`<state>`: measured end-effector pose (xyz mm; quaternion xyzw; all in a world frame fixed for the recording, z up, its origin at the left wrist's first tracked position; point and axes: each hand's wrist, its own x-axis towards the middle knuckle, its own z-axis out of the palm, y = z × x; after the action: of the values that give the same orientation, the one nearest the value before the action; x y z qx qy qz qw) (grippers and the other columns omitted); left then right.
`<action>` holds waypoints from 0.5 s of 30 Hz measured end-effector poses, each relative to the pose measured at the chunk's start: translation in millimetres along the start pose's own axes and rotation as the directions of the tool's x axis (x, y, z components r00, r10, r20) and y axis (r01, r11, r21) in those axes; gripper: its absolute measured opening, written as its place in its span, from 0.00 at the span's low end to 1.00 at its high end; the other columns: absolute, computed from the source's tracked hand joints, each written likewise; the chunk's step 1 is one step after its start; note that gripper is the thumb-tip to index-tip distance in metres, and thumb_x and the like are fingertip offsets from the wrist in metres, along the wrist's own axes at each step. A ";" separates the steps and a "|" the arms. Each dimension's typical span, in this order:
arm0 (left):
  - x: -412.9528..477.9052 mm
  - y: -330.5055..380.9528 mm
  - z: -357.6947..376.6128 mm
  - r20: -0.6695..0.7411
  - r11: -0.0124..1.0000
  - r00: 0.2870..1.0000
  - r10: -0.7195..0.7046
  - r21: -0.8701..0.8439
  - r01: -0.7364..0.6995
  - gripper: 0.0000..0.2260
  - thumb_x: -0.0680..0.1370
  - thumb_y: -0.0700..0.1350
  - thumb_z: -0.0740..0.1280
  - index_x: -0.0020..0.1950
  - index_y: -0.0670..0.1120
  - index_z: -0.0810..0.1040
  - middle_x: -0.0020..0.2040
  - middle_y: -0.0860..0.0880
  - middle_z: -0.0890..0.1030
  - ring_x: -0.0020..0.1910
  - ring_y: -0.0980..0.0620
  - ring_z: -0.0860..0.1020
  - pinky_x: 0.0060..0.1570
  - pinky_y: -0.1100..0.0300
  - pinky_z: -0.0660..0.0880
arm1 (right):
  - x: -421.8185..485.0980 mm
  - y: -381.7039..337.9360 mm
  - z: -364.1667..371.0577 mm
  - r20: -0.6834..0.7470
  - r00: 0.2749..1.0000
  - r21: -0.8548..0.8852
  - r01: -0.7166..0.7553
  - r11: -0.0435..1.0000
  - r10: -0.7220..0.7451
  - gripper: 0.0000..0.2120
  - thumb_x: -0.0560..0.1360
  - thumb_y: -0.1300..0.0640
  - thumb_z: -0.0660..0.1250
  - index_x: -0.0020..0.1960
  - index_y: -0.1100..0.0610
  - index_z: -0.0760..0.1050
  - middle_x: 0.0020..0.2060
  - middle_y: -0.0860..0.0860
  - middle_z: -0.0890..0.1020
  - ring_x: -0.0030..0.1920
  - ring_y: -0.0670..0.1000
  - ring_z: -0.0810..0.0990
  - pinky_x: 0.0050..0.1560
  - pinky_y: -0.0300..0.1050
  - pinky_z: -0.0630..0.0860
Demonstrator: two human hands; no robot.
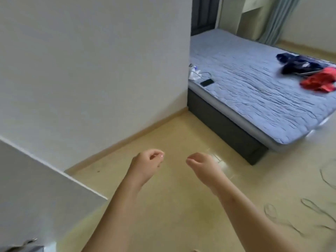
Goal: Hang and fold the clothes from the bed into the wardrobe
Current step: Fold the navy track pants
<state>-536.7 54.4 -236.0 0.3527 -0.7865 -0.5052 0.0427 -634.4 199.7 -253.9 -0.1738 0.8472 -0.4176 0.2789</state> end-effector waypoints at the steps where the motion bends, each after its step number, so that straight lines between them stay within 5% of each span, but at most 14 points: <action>1: 9.4 8.2 27.3 0.054 0.999 0.998 -0.018 -0.027 0.020 0.05 0.77 0.45 0.64 0.46 0.52 0.79 0.39 0.50 0.81 0.41 0.51 0.79 0.41 0.61 0.70 | 2.2 21.7 -19.3 -0.028 0.998 0.014 -0.048 0.999 0.048 0.03 0.76 0.52 0.62 0.46 0.47 0.74 0.42 0.45 0.77 0.41 0.45 0.75 0.38 0.38 0.70; 4: 33.6 37.0 102.8 0.187 0.987 0.979 -0.080 -0.120 0.104 0.05 0.79 0.45 0.61 0.48 0.54 0.75 0.41 0.49 0.80 0.38 0.52 0.78 0.39 0.60 0.70 | 4.5 79.0 -73.4 -0.129 0.973 0.095 -0.181 0.979 0.192 0.03 0.76 0.53 0.63 0.47 0.49 0.75 0.43 0.46 0.78 0.43 0.45 0.75 0.37 0.37 0.70; 8: 63.0 74.1 183.9 0.353 0.990 0.932 -0.089 -0.068 0.121 0.05 0.80 0.46 0.60 0.48 0.55 0.73 0.43 0.50 0.80 0.40 0.53 0.79 0.41 0.59 0.71 | 2.8 135.6 -131.7 -0.238 0.895 0.274 -0.310 0.910 0.377 0.03 0.76 0.55 0.63 0.47 0.52 0.75 0.45 0.49 0.78 0.49 0.50 0.76 0.48 0.42 0.73; 12: 94.6 124.3 260.8 0.512 0.998 0.857 -0.054 -0.001 0.064 0.05 0.80 0.46 0.60 0.47 0.54 0.74 0.43 0.51 0.81 0.41 0.55 0.79 0.40 0.60 0.72 | 7.5 175.9 -190.1 -0.323 0.813 0.405 -0.345 0.847 0.486 0.04 0.77 0.56 0.63 0.49 0.54 0.76 0.42 0.48 0.77 0.42 0.44 0.74 0.36 0.37 0.68; 15: 125.5 170.0 319.0 0.594 1.000 0.805 -0.002 -0.015 0.013 0.06 0.80 0.47 0.59 0.46 0.53 0.74 0.41 0.52 0.81 0.39 0.56 0.79 0.40 0.60 0.71 | 25.1 200.7 -238.9 -0.376 0.756 0.447 -0.358 0.819 0.536 0.03 0.77 0.54 0.63 0.48 0.51 0.75 0.42 0.46 0.77 0.45 0.46 0.75 0.38 0.38 0.68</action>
<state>-852.6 264.2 -287.0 0.1798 -0.7543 -0.5976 -0.2038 -814.0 450.9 -305.0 0.1999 0.8179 -0.5100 0.1762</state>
